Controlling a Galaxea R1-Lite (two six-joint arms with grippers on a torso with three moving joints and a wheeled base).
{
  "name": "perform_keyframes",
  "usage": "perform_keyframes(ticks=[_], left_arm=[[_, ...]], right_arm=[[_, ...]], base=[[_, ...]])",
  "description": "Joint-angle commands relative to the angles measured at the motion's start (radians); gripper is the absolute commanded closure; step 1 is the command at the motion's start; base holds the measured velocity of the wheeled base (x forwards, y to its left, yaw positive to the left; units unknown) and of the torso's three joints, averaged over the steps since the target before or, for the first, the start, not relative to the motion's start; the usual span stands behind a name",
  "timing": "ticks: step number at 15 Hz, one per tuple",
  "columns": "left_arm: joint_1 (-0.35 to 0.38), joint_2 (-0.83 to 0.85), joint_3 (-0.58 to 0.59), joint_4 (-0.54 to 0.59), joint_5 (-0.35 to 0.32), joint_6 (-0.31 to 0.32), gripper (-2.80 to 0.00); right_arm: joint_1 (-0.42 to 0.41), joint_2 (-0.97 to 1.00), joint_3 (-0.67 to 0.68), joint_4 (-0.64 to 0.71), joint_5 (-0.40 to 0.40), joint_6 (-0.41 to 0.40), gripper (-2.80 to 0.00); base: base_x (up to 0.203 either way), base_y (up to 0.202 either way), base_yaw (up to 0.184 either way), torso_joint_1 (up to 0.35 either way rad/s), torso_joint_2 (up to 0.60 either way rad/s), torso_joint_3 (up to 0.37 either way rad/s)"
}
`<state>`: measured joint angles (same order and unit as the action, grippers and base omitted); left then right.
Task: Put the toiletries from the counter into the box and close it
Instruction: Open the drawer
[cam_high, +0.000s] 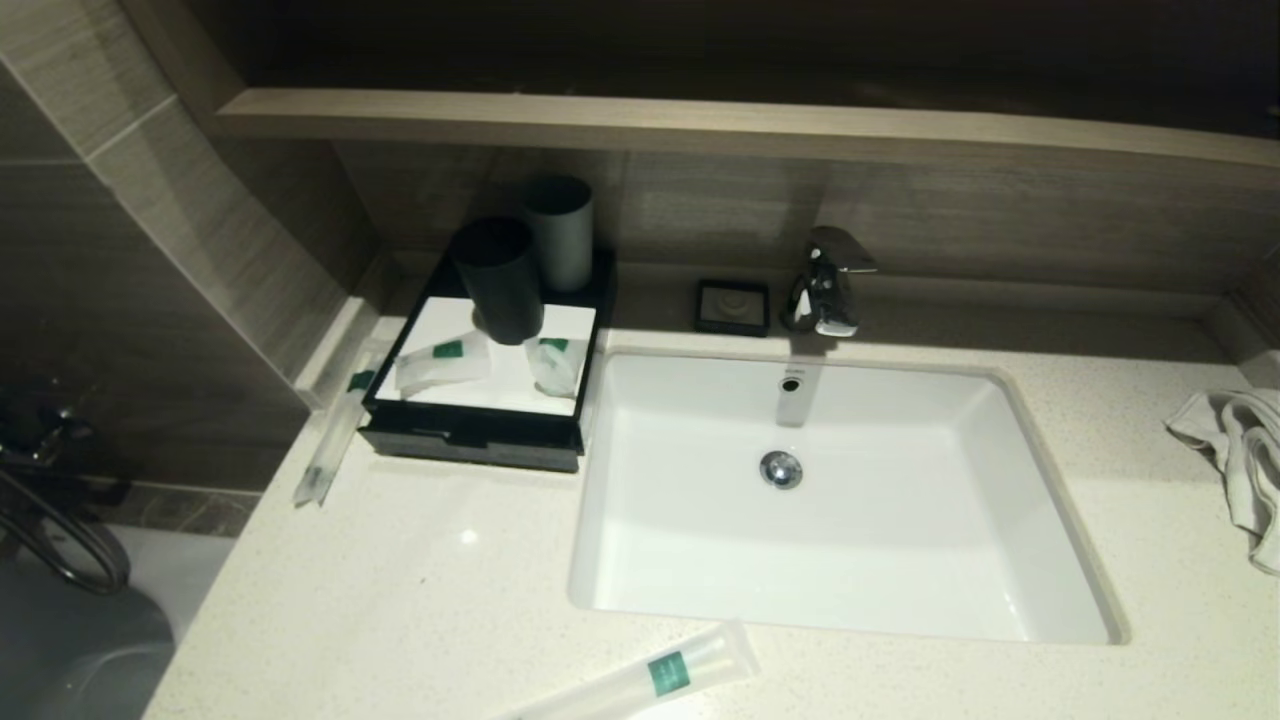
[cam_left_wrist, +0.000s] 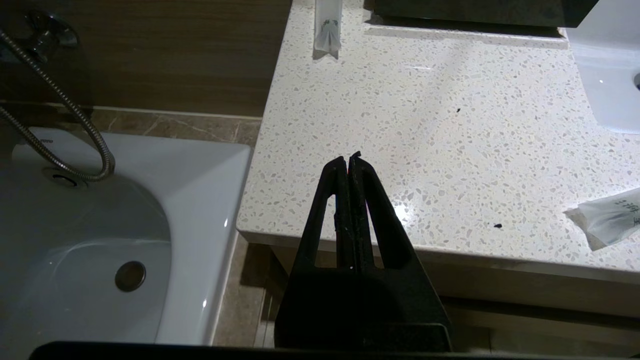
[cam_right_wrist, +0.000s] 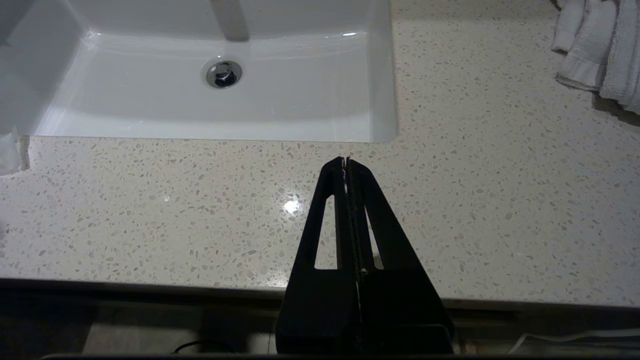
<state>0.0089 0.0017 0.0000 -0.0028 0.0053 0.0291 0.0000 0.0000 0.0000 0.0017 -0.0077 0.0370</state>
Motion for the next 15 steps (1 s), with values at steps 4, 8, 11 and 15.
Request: perform_keyframes(ticks=[4,8,11,15], left_arm=[[0.000,0.001,0.000,-0.002,0.001,-0.006,0.00],[0.000,0.001,0.000,0.000,0.002,0.003,0.00],[0.000,0.001,0.000,0.000,0.002,0.003,0.00],[0.000,0.001,0.000,0.000,0.001,0.035,0.00]], right_arm=[[0.000,0.000,0.000,0.000,0.000,0.000,0.00],[0.000,0.000,0.000,0.000,0.000,0.000,0.00],[0.000,0.000,0.000,0.000,0.000,0.000,0.00],[0.000,0.000,0.000,0.000,0.000,0.000,0.00]], base=[[0.000,0.000,0.000,0.000,0.00,0.000],[0.000,0.000,0.000,0.000,0.00,0.000],[0.000,0.000,0.000,0.000,0.00,0.000],[0.000,0.000,0.000,0.000,0.00,0.000]])
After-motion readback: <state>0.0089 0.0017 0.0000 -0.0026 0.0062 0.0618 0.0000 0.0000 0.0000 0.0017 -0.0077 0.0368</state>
